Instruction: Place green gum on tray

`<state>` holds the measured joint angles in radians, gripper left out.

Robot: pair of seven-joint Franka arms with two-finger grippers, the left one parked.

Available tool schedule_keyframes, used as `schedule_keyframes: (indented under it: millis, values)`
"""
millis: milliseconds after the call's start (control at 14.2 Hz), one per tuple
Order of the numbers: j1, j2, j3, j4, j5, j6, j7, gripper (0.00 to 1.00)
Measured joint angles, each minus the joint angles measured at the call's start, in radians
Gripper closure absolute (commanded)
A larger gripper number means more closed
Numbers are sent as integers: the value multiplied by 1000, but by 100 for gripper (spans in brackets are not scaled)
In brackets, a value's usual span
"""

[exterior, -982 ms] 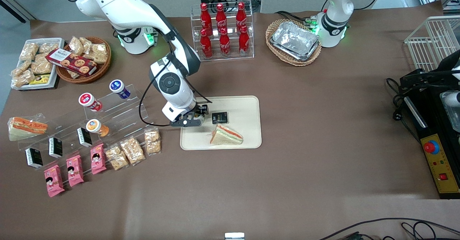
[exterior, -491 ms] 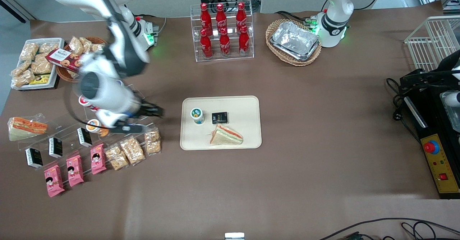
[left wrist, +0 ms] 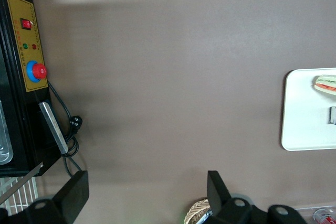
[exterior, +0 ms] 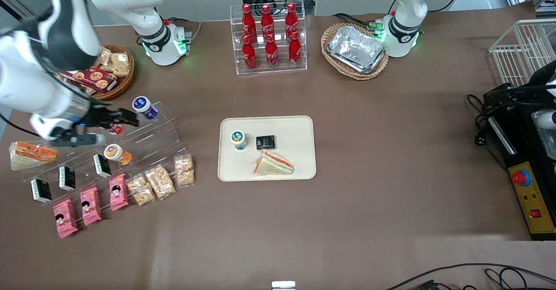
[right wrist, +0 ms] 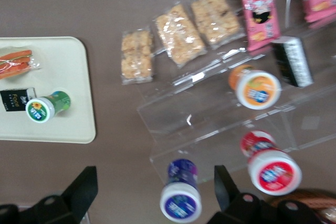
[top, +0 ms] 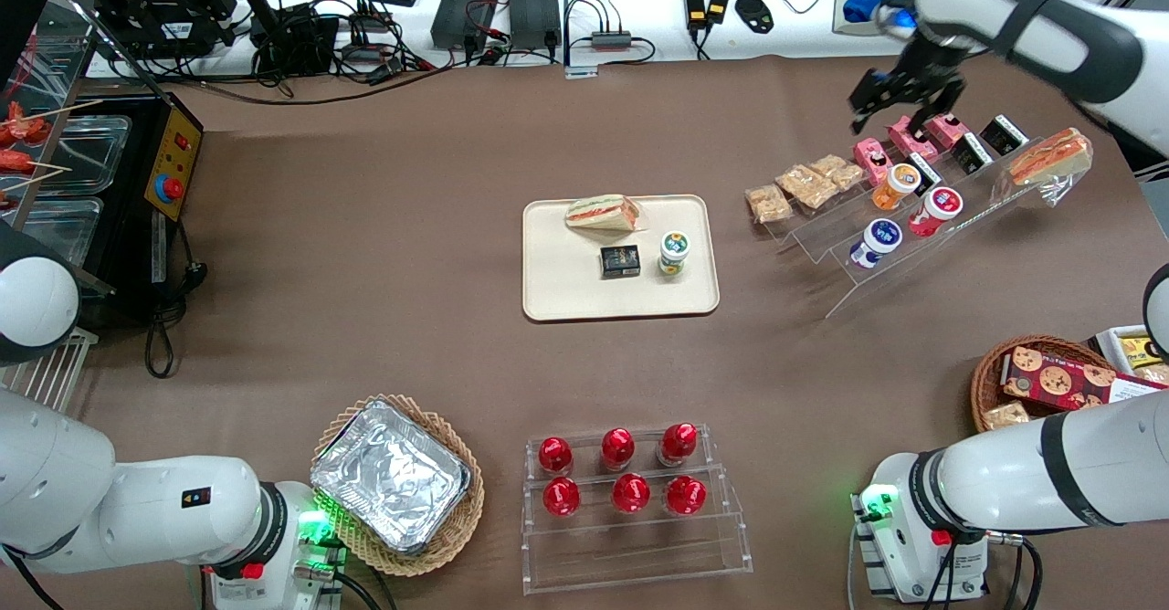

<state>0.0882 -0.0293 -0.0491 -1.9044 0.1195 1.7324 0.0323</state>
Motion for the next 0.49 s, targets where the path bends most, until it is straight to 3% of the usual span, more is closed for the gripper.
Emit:
schedule_keyframes:
  millis: [491]
  values:
    - [-96,20,0,229,-32,-161,-13,0]
